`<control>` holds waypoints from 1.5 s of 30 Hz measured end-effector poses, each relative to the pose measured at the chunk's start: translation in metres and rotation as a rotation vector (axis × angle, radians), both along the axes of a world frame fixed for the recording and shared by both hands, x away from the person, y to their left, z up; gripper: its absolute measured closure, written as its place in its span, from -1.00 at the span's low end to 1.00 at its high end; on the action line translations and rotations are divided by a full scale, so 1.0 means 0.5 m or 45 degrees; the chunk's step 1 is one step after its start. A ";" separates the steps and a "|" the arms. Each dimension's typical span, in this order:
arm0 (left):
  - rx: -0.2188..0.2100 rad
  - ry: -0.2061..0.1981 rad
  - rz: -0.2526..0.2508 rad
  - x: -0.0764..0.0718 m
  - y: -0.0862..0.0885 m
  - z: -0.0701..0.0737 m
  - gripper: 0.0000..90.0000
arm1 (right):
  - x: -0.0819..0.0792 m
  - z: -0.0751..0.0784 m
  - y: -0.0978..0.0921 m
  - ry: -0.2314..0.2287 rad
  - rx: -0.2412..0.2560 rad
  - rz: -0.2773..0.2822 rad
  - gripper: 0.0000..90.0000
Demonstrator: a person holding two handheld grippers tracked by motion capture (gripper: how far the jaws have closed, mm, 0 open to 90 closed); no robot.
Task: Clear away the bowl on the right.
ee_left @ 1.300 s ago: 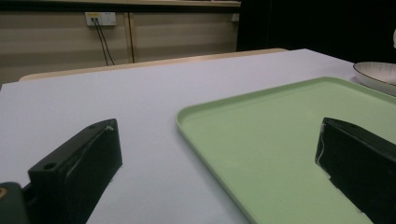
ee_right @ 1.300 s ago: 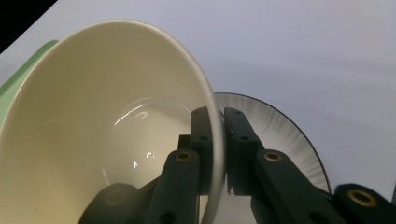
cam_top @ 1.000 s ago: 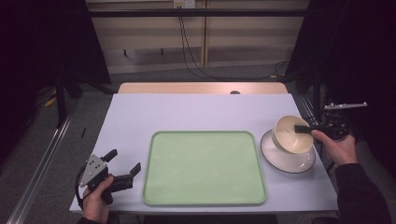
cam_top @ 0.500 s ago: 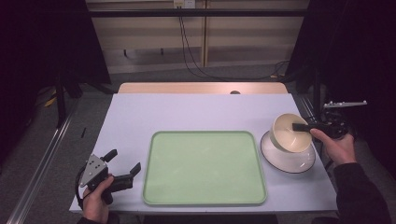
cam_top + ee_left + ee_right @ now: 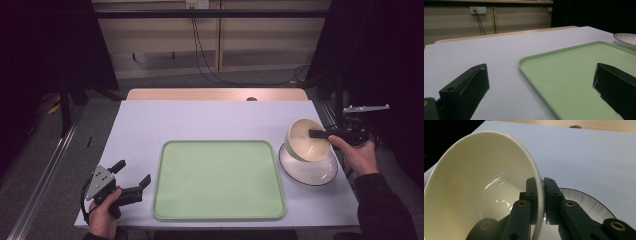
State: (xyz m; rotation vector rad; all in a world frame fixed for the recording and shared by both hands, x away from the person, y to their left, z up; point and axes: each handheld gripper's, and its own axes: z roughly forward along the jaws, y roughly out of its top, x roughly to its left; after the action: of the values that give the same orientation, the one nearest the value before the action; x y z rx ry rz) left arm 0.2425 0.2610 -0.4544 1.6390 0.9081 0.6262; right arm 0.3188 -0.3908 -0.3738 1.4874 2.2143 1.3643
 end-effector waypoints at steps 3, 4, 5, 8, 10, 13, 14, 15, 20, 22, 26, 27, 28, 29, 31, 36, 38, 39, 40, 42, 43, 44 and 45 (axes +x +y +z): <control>0.001 0.001 0.000 0.000 0.000 0.000 -0.99 | 0.003 0.001 0.007 0.002 -0.007 0.011 0.85; 0.001 0.001 0.000 0.000 0.000 0.000 -0.99 | 0.003 0.001 0.007 0.002 -0.007 0.011 0.85; 0.002 -0.001 0.002 0.000 0.000 0.000 -0.99 | 0.006 0.003 0.013 0.006 -0.006 0.014 0.85; 0.001 0.000 0.000 0.000 0.000 0.000 -0.99 | 0.010 0.004 0.022 0.007 -0.014 0.029 0.86; 0.001 0.001 0.000 0.000 0.000 0.000 -0.99 | 0.014 0.005 0.030 0.009 -0.017 0.039 0.86; 0.002 0.000 0.004 0.000 0.000 0.000 -0.99 | 0.019 0.007 0.040 0.012 -0.022 0.045 0.86; 0.002 0.000 0.001 0.000 0.000 0.000 -0.99 | 0.020 0.007 0.041 0.015 -0.022 0.054 0.85; 0.002 0.000 0.004 0.000 0.000 0.000 -0.99 | 0.025 0.007 0.048 0.014 -0.020 0.060 0.85; 0.002 0.000 0.002 0.000 0.000 0.000 -0.99 | 0.036 0.011 0.063 0.015 -0.023 0.080 0.86; 0.003 0.000 0.001 0.000 0.000 0.000 -0.99 | 0.040 0.012 0.070 0.013 -0.024 0.090 0.86; 0.003 -0.001 0.003 0.000 0.000 0.000 -0.99 | 0.045 0.016 0.083 0.008 -0.027 0.101 0.86; 0.003 -0.001 0.002 0.000 0.000 0.000 -0.99 | 0.047 0.017 0.085 0.011 -0.024 0.106 0.86; 0.003 -0.001 0.003 0.000 0.000 0.000 -0.99 | 0.048 0.018 0.089 0.014 -0.024 0.109 0.86; 0.003 -0.001 0.002 0.000 0.000 0.000 -0.99 | 0.050 0.018 0.092 0.008 -0.025 0.112 0.85; 0.002 -0.001 0.001 0.000 0.000 0.000 -0.99 | 0.054 0.019 0.099 0.011 -0.024 0.120 0.85; 0.003 -0.003 0.003 0.000 0.000 0.000 -0.99 | 0.064 0.018 0.113 0.012 -0.028 0.136 0.85; 0.003 -0.003 0.003 0.000 0.000 0.000 -0.99 | 0.066 0.018 0.117 0.014 -0.030 0.141 0.86; 0.004 -0.002 0.001 0.000 0.000 0.000 -0.99 | 0.067 0.019 0.121 0.015 -0.030 0.140 0.86; 0.005 -0.001 -0.002 0.000 0.000 0.000 -0.99 | 0.074 0.021 0.130 0.011 -0.027 0.150 0.86; 0.002 -0.003 -0.001 0.000 0.000 0.000 -0.99 | 0.080 0.023 0.139 0.012 -0.023 0.159 0.86; 0.001 -0.004 0.010 -0.001 0.000 0.000 -0.99 | 0.082 0.024 0.142 0.013 -0.021 0.159 0.86; 0.001 -0.004 0.010 -0.001 0.000 0.000 -0.99 | 0.082 0.024 0.142 0.013 -0.021 0.159 0.86; 0.001 -0.002 0.010 -0.001 0.001 0.000 -0.99 | 0.087 0.024 0.150 0.014 -0.026 0.168 0.86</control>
State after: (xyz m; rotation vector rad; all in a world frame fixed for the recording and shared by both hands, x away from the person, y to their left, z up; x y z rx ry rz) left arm 0.2422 0.2614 -0.4545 1.6357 0.9137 0.6336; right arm 0.3624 -0.3160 -0.3619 1.3675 2.3632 1.3689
